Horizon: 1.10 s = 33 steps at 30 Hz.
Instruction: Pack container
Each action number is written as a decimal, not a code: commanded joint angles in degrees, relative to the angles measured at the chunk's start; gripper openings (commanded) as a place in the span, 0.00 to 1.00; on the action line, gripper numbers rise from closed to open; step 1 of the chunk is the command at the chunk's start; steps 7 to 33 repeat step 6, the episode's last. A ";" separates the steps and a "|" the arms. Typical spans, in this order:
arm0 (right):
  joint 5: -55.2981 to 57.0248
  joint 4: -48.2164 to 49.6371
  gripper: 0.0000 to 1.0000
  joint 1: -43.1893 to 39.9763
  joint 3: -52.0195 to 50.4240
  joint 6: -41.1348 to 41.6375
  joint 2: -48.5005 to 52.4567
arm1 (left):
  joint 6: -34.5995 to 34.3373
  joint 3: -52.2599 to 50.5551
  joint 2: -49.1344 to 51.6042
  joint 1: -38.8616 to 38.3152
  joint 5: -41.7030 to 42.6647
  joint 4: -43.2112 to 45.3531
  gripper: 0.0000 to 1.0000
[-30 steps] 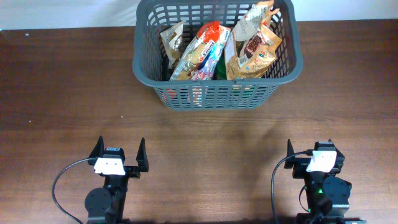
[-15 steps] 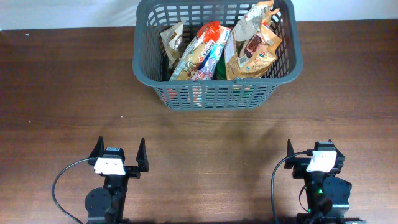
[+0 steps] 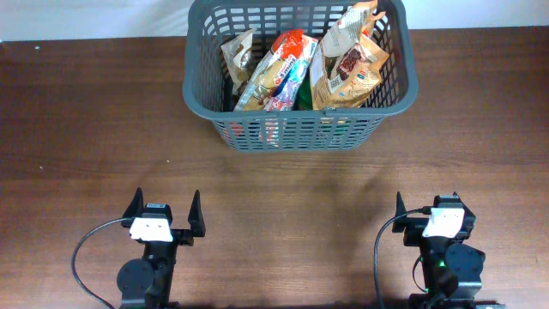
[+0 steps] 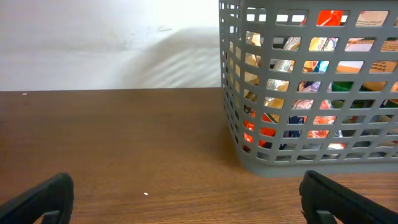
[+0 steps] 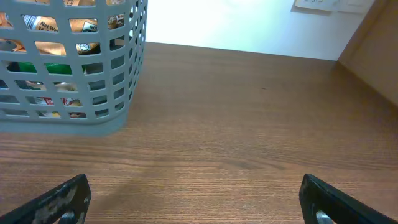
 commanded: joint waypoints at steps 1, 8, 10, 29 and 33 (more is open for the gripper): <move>-0.35 0.22 0.99 0.61 -0.52 -0.20 -0.70 | 0.87 -0.44 -0.55 0.33 -0.44 0.00 0.99; -0.35 0.24 0.99 0.61 -0.52 -0.20 -0.70 | 0.90 -0.44 -0.55 0.33 -0.44 0.00 0.99; -0.35 0.24 0.99 0.61 -0.52 -0.20 -0.70 | 0.90 -0.44 -0.55 0.33 -0.44 0.00 0.99; -0.35 0.24 0.99 0.61 -0.52 -0.20 -0.70 | 0.90 -0.44 -0.55 0.33 -0.44 0.00 0.99; -0.35 0.24 0.99 0.61 -0.52 -0.20 -0.70 | 0.90 -0.44 -0.55 0.33 -0.44 0.00 0.99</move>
